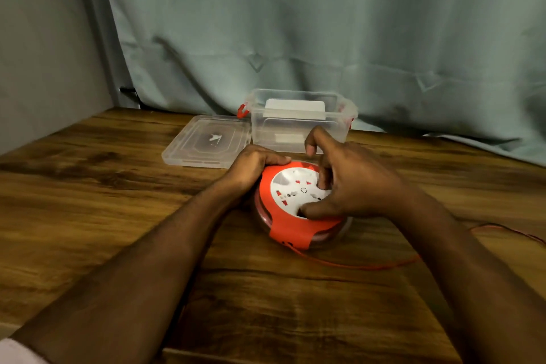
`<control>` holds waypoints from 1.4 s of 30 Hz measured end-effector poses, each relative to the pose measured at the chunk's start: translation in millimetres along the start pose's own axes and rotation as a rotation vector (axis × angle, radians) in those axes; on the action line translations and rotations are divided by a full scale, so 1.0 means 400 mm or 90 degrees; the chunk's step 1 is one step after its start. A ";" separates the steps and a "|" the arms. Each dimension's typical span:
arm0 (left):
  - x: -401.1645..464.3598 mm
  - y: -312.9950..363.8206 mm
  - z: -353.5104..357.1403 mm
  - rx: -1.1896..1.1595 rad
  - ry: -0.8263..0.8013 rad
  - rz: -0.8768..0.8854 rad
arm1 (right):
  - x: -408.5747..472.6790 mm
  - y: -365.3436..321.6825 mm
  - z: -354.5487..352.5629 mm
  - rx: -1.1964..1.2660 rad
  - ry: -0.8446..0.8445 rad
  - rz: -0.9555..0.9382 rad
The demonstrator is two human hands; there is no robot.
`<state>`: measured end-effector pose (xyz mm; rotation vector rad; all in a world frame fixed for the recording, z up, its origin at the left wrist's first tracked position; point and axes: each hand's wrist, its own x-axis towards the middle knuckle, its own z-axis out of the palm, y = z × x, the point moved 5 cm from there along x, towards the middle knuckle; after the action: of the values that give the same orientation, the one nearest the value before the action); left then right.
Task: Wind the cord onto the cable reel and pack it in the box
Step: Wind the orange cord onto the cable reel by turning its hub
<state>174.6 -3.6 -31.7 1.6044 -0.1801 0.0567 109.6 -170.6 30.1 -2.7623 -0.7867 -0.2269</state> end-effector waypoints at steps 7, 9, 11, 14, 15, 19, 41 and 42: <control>0.011 -0.007 0.003 0.001 -0.010 0.011 | 0.017 0.012 0.018 -0.042 0.000 0.103; 0.011 -0.008 0.005 -0.009 -0.018 0.006 | 0.018 0.002 0.022 -0.040 0.003 0.097; 0.008 -0.006 0.005 -0.007 -0.017 0.011 | 0.013 -0.007 0.014 -0.041 0.002 0.063; 0.008 -0.009 0.003 0.000 -0.018 0.009 | 0.007 0.004 0.003 0.094 -0.005 -0.012; 0.008 -0.012 0.003 0.009 -0.028 0.006 | 0.007 0.013 0.002 0.175 -0.015 -0.047; 0.012 -0.019 0.002 0.033 -0.061 -0.005 | 0.009 0.050 0.013 0.307 -0.094 -0.102; 0.012 -0.004 0.010 0.043 -0.080 0.060 | -0.007 0.028 0.007 0.136 -0.077 -0.007; 0.013 -0.004 0.008 0.029 -0.067 0.058 | -0.006 0.027 0.006 0.110 -0.059 0.003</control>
<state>179.7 -7.0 -32.5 1.6450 -0.3359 0.0476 113.6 -180.1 25.1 -2.6265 -0.7822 -0.0268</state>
